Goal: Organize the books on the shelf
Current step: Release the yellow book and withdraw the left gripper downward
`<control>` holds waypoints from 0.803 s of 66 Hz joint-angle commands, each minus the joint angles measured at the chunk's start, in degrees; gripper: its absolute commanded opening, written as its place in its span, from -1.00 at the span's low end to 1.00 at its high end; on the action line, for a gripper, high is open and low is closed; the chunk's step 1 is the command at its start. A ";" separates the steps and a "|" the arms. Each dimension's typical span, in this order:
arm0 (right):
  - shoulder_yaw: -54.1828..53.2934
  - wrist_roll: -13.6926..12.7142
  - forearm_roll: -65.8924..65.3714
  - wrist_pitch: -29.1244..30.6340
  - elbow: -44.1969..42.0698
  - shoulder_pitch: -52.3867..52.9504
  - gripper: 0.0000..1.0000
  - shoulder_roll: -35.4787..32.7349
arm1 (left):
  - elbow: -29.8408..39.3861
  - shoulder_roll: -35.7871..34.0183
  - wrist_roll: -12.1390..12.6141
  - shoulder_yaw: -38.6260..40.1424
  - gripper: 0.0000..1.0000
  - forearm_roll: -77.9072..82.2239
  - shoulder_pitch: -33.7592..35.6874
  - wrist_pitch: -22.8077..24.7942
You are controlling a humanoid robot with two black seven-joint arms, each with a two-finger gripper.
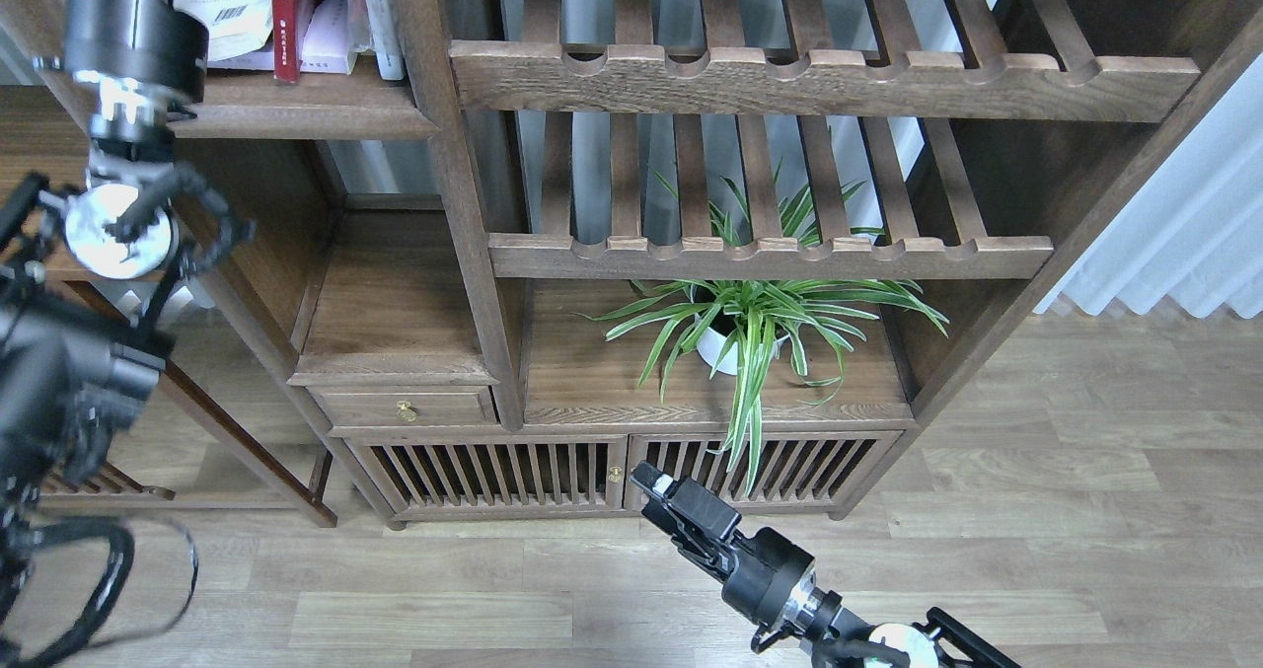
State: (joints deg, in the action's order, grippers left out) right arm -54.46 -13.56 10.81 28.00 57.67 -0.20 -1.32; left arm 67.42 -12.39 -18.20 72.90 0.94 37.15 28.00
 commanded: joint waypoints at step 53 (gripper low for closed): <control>0.23 1.34 6.15 0.00 3.33 -0.24 0.98 0.27 | 11.69 -11.17 12.22 -8.03 0.80 -0.07 -34.43 0.00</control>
State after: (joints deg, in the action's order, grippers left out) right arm -54.26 -12.21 16.91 28.00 60.83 -0.43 -1.08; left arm 79.18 -24.02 -6.02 66.51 0.68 2.80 27.98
